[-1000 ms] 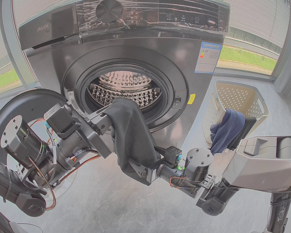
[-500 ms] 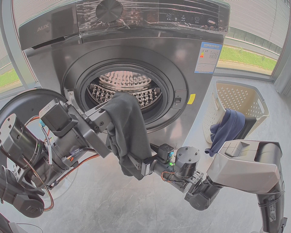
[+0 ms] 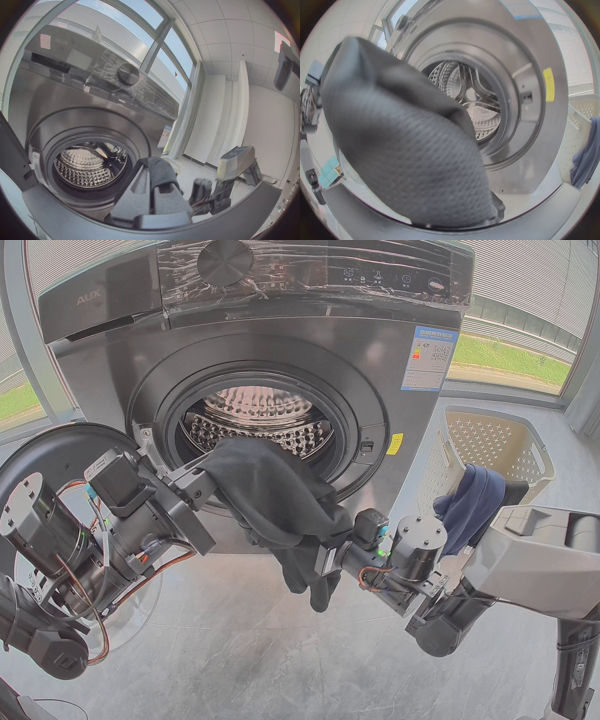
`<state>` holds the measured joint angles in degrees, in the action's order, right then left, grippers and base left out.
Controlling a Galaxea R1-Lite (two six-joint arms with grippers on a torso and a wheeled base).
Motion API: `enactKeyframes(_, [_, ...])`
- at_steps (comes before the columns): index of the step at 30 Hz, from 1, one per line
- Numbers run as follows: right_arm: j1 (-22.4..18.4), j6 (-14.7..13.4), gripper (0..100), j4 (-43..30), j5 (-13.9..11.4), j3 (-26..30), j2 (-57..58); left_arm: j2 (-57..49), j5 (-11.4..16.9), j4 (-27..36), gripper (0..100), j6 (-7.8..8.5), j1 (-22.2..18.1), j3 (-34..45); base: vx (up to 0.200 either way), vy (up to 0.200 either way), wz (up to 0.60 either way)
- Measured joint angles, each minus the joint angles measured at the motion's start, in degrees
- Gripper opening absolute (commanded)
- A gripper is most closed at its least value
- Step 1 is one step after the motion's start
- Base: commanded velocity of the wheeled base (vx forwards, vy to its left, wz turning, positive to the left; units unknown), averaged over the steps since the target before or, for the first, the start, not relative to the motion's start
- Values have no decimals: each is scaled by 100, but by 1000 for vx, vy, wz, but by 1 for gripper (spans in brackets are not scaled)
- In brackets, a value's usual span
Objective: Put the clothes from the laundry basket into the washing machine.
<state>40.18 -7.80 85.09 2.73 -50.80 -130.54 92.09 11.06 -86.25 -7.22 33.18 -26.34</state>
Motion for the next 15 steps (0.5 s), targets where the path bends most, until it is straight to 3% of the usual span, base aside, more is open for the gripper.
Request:
enactKeyframes(5, [-171, -10, 0, -27, 24, 122, 540, 182, -2, 48, 0, 49, -372, 199, 0, 0, 0])
enactKeyframes(15, [-221, -18, 0, -49, 24, 439, 1325, 725, 255, -5, 0, 492, -642, 992, 0, 0, 0])
